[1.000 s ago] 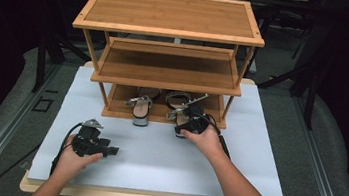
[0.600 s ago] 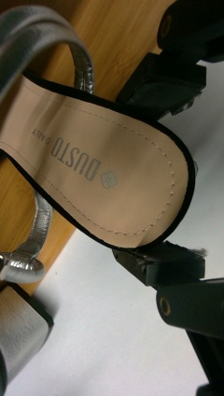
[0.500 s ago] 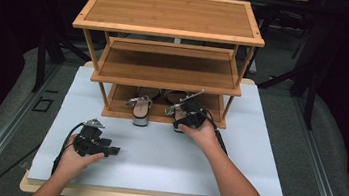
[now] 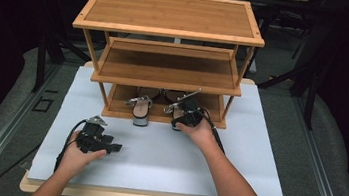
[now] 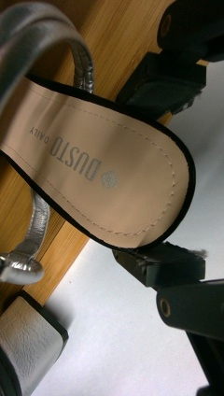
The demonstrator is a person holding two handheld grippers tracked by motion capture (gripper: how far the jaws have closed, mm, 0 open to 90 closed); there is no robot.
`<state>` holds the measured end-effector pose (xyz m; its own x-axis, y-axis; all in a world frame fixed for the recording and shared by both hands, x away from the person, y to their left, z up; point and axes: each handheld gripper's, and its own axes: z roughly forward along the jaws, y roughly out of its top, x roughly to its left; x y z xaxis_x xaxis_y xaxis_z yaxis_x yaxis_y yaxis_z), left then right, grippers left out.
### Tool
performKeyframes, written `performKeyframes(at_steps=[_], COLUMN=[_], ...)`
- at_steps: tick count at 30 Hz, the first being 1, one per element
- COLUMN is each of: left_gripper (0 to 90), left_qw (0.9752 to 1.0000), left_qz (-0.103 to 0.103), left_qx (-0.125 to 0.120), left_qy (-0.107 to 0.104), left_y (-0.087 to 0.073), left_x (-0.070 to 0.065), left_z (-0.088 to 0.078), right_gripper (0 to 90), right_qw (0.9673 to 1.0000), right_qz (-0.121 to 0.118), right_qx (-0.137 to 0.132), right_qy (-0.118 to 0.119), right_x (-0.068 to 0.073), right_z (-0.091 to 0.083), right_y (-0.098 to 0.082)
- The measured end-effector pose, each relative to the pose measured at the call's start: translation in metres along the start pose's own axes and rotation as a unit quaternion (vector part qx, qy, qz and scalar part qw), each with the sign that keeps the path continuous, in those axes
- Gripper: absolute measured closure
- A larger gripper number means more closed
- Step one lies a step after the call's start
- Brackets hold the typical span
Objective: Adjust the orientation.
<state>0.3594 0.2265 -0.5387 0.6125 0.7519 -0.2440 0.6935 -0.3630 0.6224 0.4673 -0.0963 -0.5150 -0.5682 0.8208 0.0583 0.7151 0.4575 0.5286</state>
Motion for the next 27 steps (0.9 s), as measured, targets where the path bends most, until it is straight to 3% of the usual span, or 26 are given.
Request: performKeyframes(at_steps=[4,5,6,11,12,15,18,20,24,27], left_gripper=[42.6,42.6,42.6,42.6,42.7,43.7,45.1,46.5,49.9,54.6], left_qw=[1.0,1.0,1.0,0.9999,0.9999,0.9999,0.9996,0.9991,0.9984,0.9982], left_qz=[-0.001,-0.001,0.001,-0.002,-0.001,0.005,0.014,0.034,0.044,0.045], left_qx=[-0.006,-0.006,-0.006,-0.01,-0.012,-0.013,-0.017,-0.012,-0.008,-0.011], left_qy=[0.002,0.002,0.002,0.002,0.005,0.01,0.015,0.021,0.035,0.038], left_y=[0.006,0.006,0.009,0.022,0.025,0.037,0.05,0.058,0.069,0.072], left_x=[0.002,0.002,0.003,0.007,0.007,0.007,0.004,0.003,0.0,0.001], left_z=[0.001,0.001,0.002,0.007,0.008,0.014,0.022,0.027,0.037,0.04], right_gripper=[31.2,31.2,30.9,30.1,30.1,30.2,31.2,32.8,41.3,48.7], right_qw=[1.0,0.9999,0.9999,0.9999,0.9998,0.9999,0.9998,0.9997,0.9994,0.9995], right_qz=[0.004,0.004,0.007,-0.001,0.001,-0.008,-0.015,-0.018,-0.021,-0.018], right_qx=[-0.005,-0.01,-0.011,-0.009,-0.012,-0.014,-0.015,-0.013,-0.024,-0.027], right_qy=[0.006,-0.005,0.005,-0.006,0.016,-0.001,-0.002,-0.006,-0.014,-0.002], right_x=[0.0,0.001,0.001,0.003,0.003,0.005,0.007,0.007,0.007,0.004], right_z=[-0.001,-0.001,-0.002,-0.011,-0.013,-0.016,-0.019,-0.019,-0.018,-0.015], right_y=[-0.001,-0.002,-0.003,-0.007,-0.009,-0.013,-0.016,-0.018,-0.024,-0.029])
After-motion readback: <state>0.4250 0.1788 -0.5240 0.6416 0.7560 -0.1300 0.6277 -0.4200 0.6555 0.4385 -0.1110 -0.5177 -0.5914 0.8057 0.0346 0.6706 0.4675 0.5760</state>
